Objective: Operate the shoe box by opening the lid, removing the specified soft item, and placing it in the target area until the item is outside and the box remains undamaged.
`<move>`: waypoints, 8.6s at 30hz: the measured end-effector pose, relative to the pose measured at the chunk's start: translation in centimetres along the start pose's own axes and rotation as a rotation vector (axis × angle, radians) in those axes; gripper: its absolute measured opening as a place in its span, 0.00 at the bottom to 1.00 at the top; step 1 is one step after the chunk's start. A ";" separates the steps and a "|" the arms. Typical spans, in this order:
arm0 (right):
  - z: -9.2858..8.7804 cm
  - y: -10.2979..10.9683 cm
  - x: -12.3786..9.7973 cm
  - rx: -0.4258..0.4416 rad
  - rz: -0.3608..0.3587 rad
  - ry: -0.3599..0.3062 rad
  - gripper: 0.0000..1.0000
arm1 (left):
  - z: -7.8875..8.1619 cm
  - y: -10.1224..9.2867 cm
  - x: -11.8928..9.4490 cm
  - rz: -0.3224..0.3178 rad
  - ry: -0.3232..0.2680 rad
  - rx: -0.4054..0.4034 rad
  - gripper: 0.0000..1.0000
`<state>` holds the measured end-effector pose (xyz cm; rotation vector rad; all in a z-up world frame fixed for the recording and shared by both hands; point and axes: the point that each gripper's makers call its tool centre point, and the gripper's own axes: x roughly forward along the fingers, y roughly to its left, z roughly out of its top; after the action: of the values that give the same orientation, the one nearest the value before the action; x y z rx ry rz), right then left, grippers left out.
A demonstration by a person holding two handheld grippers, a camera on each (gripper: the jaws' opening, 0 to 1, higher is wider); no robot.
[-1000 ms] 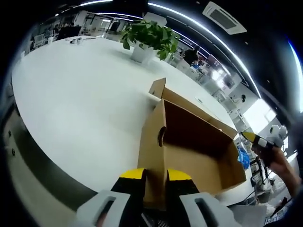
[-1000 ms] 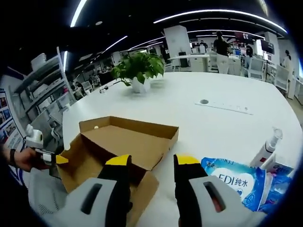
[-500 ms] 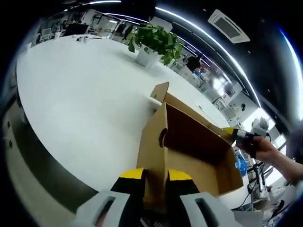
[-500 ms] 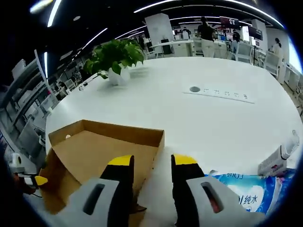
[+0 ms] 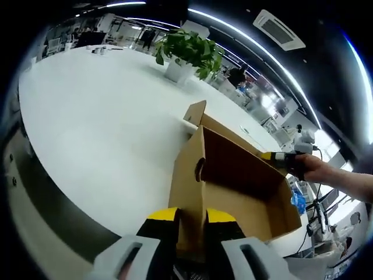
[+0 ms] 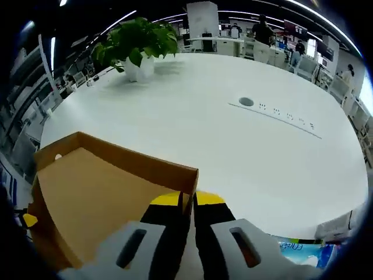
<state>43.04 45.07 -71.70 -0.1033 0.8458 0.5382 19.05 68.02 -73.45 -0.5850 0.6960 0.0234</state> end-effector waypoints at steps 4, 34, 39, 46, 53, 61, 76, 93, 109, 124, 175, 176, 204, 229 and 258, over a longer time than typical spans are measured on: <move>-0.1 0.6 -1.0 -0.027 -0.015 -0.010 0.04 | -0.1 -0.1 -0.1 0.004 0.004 0.012 0.16; 7.7 -2.0 -3.1 -0.115 -0.009 -0.257 0.02 | 1.1 -0.1 1.4 0.070 0.043 0.085 0.12; 9.2 -1.7 -4.9 -0.131 -0.005 -0.321 0.01 | 1.3 -0.4 1.8 0.074 0.041 0.087 0.12; 9.5 -1.2 -7.2 -0.162 -0.010 -0.365 0.00 | 1.8 -0.6 2.4 0.077 0.036 0.085 0.13; 9.2 -0.7 -9.3 -0.179 -0.016 -0.397 0.00 | 2.2 -0.8 3.0 0.064 0.041 0.083 0.13; 8.4 -0.5 -11.2 -0.180 -0.026 -0.419 0.00 | 2.5 -1.0 3.3 0.054 0.045 0.089 0.13; 6.4 0.1 -14.0 -0.174 -0.035 -0.465 0.00 | 2.9 -1.1 3.9 0.033 0.048 0.098 0.13; 2.9 1.1 -15.8 -0.115 -0.026 -0.525 0.00 | 3.1 -1.3 3.5 -0.033 0.049 0.117 0.15; -0.4 1.9 -16.4 -0.109 -0.013 -0.508 0.00 | 7.0 -2.5 -0.5 -0.078 -0.065 0.181 0.14; -3.9 2.1 -15.3 -0.081 -0.018 -0.445 0.00 | 8.5 -4.5 -1.4 -0.153 -0.112 0.205 0.14; -11.9 2.0 -12.8 0.133 0.014 -0.306 0.00 | 2.6 -2.2 -3.1 -0.125 -0.012 0.195 0.16; -12.0 1.9 -12.8 0.134 0.013 -0.304 0.00 | 2.6 -2.2 -3.0 -0.126 -0.011 0.195 0.16; -14.7 1.6 -12.7 0.179 0.022 -0.258 0.00 | 1.5 -1.3 -3.3 -0.125 0.013 0.203 0.16; -11.2 1.6 -15.1 0.305 0.138 -0.333 0.25 | 4.0 -3.3 -3.1 -0.171 0.009 0.166 0.30; -11.6 3.7 -11.1 0.354 0.207 -0.246 0.32 | 2.4 -4.1 1.4 -0.220 0.166 0.175 0.33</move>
<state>27.32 40.31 -70.84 0.3713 0.7021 0.5733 22.42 65.59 -70.73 -0.4955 0.7826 -0.2913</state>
